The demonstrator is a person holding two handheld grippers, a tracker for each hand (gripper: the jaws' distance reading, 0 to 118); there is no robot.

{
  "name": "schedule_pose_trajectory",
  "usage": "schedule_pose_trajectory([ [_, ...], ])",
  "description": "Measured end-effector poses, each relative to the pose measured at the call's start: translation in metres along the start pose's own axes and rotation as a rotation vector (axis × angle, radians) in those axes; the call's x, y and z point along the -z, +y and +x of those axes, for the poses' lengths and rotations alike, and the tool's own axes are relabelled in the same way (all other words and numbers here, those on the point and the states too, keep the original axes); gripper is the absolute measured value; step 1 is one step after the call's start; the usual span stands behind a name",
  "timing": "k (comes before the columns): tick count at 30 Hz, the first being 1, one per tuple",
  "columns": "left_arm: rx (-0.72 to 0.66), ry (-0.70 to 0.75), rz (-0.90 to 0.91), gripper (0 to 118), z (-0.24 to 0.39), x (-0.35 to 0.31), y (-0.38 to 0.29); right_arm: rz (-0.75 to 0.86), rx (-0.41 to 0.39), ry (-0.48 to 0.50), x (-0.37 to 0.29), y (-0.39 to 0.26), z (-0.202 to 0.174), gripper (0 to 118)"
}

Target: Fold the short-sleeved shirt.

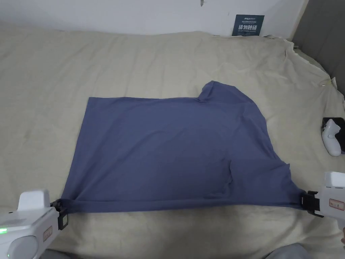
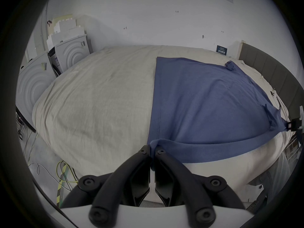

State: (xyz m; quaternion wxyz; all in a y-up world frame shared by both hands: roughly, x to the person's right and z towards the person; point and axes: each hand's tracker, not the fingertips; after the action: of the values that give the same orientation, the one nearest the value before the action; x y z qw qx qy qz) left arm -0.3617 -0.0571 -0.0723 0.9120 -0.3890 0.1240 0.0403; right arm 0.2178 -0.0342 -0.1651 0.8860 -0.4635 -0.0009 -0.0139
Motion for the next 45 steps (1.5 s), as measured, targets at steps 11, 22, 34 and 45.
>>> schedule_pose_trajectory([
  [11,-0.164,-0.030,-0.026,108,-0.024,-0.015,0.027,0.013,-0.034,-0.032,-0.020,0.003,0.004,95],
  [22,-0.086,0.009,0.329,113,-0.010,-0.071,0.110,0.495,-0.117,-0.065,-0.115,0.058,-0.027,110],
  [34,-0.005,-0.037,0.611,55,0.052,-0.080,0.089,0.763,-0.090,0.062,-0.124,0.016,-0.090,106],
  [45,0.000,-0.064,0.586,0,0.063,-0.081,0.074,0.750,-0.082,0.103,-0.111,0.013,-0.106,0],
])
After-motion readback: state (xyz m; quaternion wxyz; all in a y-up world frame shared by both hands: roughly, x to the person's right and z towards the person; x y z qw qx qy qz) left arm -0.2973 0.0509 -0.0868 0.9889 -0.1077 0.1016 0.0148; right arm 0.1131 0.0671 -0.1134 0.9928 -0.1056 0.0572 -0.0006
